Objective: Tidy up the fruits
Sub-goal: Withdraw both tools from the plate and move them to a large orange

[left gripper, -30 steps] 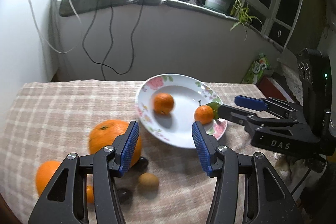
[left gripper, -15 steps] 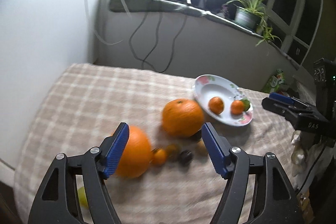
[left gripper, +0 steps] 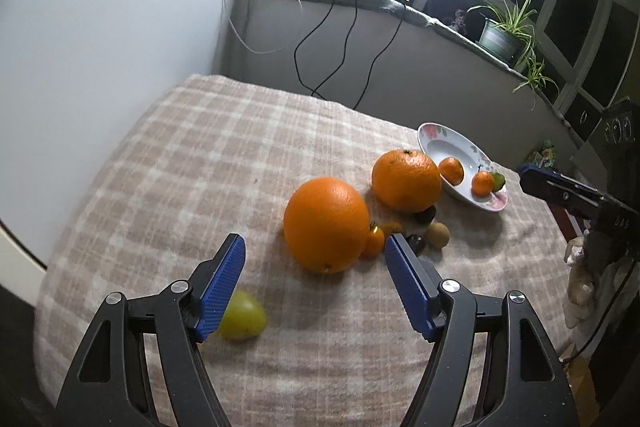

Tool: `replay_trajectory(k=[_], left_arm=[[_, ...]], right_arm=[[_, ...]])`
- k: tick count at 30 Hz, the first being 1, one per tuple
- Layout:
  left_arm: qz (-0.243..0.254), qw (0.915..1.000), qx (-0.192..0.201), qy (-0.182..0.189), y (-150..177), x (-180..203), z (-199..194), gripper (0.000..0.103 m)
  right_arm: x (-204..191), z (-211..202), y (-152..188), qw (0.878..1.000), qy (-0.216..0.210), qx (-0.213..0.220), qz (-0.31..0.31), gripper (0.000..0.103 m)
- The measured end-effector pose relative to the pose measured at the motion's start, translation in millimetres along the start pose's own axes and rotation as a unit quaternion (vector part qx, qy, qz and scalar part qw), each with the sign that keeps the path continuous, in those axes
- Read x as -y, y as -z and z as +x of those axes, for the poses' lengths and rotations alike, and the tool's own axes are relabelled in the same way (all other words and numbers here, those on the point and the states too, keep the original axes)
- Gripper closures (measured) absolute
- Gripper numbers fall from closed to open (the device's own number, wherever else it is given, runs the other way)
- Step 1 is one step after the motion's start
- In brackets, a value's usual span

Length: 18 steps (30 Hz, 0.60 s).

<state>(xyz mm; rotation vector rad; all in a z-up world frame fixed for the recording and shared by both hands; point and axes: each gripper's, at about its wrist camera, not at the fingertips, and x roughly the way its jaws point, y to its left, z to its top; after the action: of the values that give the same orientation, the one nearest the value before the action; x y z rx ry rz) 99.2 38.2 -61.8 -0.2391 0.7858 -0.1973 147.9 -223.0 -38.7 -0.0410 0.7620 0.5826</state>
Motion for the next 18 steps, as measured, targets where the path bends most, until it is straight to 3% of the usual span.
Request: replay_trajectory(k=[15, 18], left_arm=[[-0.026, 0.9988, -0.025, 0.033, 10, -6, 18, 0.031], [-0.026, 0.9986, -0.026, 0.037, 8, -6, 21, 0.031]], right_arm=[[-56, 46, -27, 0.993, -0.105, -0.055, 0.022, 0.008], [-63, 64, -31, 0.989, -0.124, -0.075, 0.031, 0.013]])
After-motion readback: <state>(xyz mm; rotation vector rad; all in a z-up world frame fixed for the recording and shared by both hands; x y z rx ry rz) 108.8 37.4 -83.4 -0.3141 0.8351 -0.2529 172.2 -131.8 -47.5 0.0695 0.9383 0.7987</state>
